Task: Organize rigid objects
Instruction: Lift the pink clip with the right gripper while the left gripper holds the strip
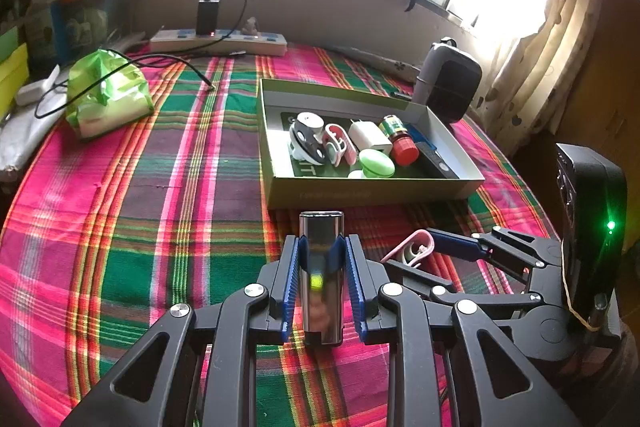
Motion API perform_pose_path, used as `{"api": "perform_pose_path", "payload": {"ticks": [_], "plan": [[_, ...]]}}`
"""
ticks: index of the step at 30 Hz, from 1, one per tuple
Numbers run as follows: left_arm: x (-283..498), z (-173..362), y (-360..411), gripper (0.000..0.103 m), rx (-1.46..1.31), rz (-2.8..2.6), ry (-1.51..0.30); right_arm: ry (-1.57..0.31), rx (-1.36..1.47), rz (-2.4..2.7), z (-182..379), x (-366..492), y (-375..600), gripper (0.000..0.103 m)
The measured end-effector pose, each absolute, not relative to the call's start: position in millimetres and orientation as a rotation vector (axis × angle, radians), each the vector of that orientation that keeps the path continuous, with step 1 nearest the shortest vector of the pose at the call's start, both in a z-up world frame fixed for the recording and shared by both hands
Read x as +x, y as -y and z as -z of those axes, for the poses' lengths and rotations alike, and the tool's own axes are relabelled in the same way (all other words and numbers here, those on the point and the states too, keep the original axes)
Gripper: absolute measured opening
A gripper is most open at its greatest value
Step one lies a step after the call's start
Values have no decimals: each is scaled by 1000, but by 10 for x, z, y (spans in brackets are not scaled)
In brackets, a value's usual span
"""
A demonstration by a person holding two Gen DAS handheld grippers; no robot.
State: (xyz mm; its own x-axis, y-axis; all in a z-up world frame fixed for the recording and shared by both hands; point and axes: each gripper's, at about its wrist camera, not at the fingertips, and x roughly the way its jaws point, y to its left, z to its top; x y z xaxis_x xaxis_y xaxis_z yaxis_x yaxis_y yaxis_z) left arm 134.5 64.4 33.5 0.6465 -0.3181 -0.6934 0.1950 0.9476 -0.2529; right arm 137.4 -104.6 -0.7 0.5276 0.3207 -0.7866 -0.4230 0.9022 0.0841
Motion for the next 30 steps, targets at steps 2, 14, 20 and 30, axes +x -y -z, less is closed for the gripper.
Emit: {"api": "perform_pose_path", "payload": {"ticks": [2, 14, 20, 30], "plan": [[1344, -336, -643, 22, -161, 293, -818, -911, -120, -444, 7, 1369, 1050, 52], [1344, -349, -632, 22, -161, 293, -817, -893, -111, -448, -15, 1327, 1092, 50], [1337, -371, -619, 22, -152, 297, -813, -879, -98, -453, -73, 1298, 1113, 41], [1345, -373, -610, 22, -154, 295, -817, -908, -63, -457, -37, 1343, 1123, 33]]}}
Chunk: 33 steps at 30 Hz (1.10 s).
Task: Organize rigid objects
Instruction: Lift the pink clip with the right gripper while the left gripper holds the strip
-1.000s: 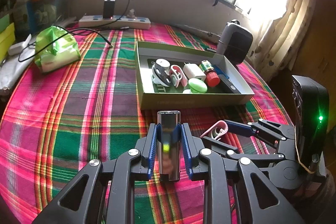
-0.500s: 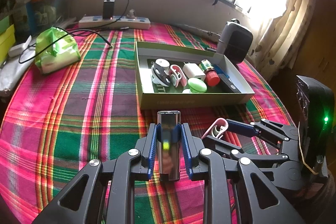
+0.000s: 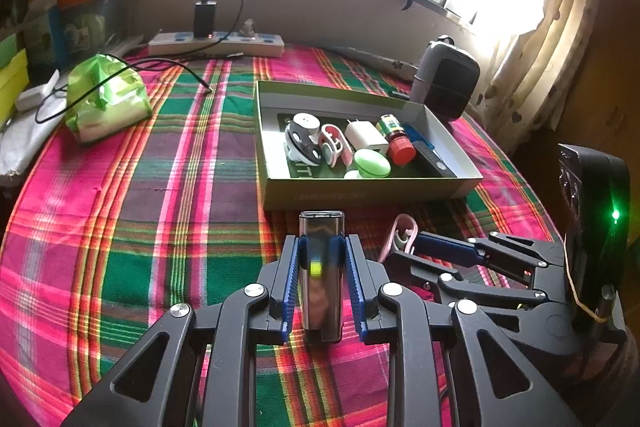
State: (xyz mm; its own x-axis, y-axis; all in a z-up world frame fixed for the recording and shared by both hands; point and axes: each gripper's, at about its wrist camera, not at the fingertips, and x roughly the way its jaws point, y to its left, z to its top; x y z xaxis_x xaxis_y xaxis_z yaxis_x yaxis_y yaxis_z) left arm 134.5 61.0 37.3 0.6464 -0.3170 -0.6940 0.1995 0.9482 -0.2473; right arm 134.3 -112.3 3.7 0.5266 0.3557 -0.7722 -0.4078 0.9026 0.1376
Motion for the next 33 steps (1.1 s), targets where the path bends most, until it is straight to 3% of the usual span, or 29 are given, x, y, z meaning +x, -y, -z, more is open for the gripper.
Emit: {"api": "perform_pose_path", "payload": {"ticks": [2, 6, 23, 26, 33], "plan": [[1346, -371, -616, 22, -155, 296, -818, -915, -41, -435, -41, 1355, 1144, 34], [1349, -368, -614, 22, -154, 296, -817, -907, 28, -429, -78, 1345, 1182, 50], [1362, -360, -656, 22, -166, 287, -820, -935, 25, -357, -23, 1473, 1018, 51], [1360, -360, -657, 22, -165, 286, -820, -929, 25, -346, -24, 1465, 1043, 48], [1358, -366, -647, 22, -164, 285, -820, -915, 17, -329, -32, 1438, 1079, 31]]}}
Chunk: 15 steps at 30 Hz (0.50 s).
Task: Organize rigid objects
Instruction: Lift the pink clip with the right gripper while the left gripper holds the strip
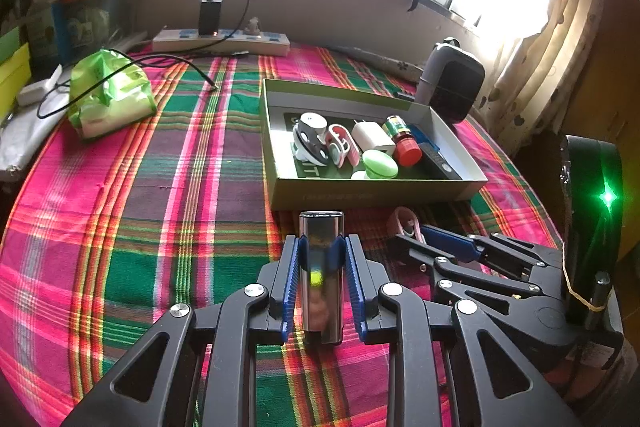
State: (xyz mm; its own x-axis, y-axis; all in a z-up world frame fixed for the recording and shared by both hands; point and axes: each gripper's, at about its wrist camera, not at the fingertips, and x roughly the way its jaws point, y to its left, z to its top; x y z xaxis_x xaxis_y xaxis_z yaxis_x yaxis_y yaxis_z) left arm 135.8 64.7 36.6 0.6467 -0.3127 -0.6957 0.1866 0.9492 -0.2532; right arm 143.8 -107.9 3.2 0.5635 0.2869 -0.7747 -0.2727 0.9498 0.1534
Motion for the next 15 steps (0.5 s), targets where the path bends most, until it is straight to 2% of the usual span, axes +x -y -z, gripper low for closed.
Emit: {"api": "perform_pose_path", "payload": {"ticks": [15], "plan": [[1361, -424, -596, 22, -138, 291, -811, -879, 29, -332, -152, 1360, 1166, 29]]}}
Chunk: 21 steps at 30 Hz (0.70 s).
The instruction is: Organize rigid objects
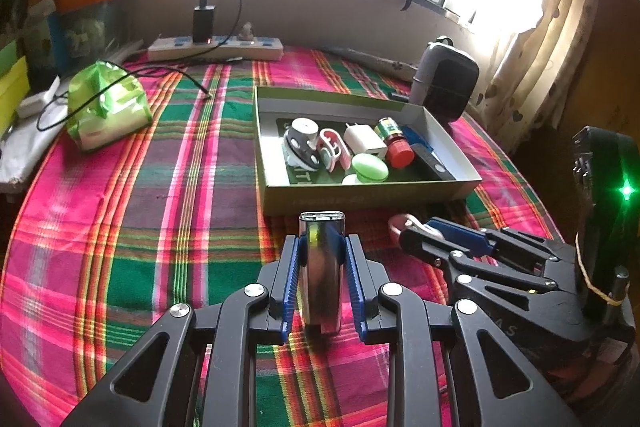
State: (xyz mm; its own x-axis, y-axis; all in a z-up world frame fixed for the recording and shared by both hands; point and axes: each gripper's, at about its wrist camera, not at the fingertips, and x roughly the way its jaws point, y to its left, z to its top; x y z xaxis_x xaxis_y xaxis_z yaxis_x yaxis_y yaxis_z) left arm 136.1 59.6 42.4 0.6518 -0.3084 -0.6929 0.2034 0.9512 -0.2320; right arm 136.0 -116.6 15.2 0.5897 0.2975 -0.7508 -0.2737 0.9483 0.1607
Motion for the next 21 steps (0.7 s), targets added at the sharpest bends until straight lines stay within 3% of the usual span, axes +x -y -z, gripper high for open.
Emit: {"api": "perform_pose_path", "payload": {"ticks": [12, 21], "plan": [[1452, -629, -493, 22, -106, 303, -778, -821, 17, -334, -385, 1356, 1275, 26], [1424, -455, -520, 22, -96, 284, -836, -823, 35, -336, -368, 1369, 1354, 26]]}}
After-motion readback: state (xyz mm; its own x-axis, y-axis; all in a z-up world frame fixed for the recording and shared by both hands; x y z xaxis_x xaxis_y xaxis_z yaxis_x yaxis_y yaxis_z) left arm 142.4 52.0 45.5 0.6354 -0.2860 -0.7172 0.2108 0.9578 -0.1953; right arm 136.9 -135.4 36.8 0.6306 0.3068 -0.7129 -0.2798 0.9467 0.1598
